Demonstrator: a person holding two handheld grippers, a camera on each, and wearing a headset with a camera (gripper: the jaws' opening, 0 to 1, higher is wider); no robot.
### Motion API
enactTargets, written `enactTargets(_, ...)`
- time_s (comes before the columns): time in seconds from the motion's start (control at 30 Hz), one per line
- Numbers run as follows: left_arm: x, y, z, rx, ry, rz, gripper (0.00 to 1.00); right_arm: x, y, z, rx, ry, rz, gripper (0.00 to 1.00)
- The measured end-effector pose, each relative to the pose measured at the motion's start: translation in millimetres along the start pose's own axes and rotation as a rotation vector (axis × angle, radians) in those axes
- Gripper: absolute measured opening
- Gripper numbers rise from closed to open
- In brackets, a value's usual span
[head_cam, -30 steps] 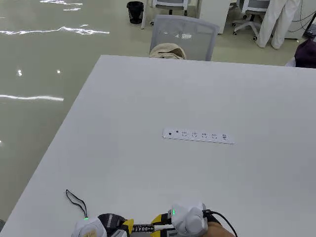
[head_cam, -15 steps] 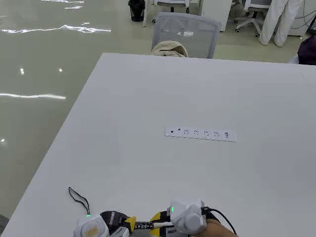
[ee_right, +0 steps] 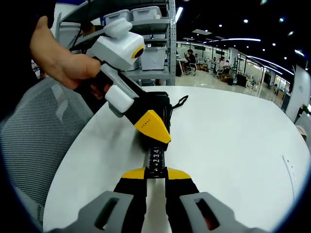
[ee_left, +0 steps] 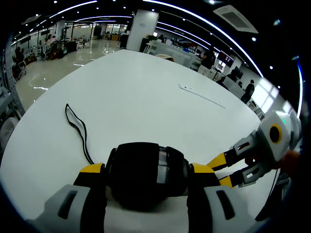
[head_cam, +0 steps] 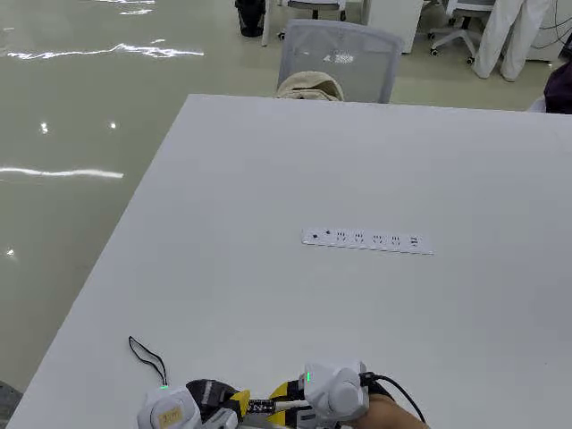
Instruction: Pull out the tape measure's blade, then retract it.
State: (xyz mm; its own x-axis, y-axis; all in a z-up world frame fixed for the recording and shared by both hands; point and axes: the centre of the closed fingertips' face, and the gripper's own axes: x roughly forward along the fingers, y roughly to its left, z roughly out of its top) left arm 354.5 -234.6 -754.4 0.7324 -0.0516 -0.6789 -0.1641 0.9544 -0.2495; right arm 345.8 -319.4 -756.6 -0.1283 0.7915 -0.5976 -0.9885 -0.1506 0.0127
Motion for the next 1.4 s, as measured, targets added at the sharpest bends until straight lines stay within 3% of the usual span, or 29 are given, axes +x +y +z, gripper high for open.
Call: enactTargets(1.4,0.5,0.5,-0.8,0.0,0.011,-0.008,0.65,25.6,-0.2,12.6,0.003,-0.007,0.0,0.12)
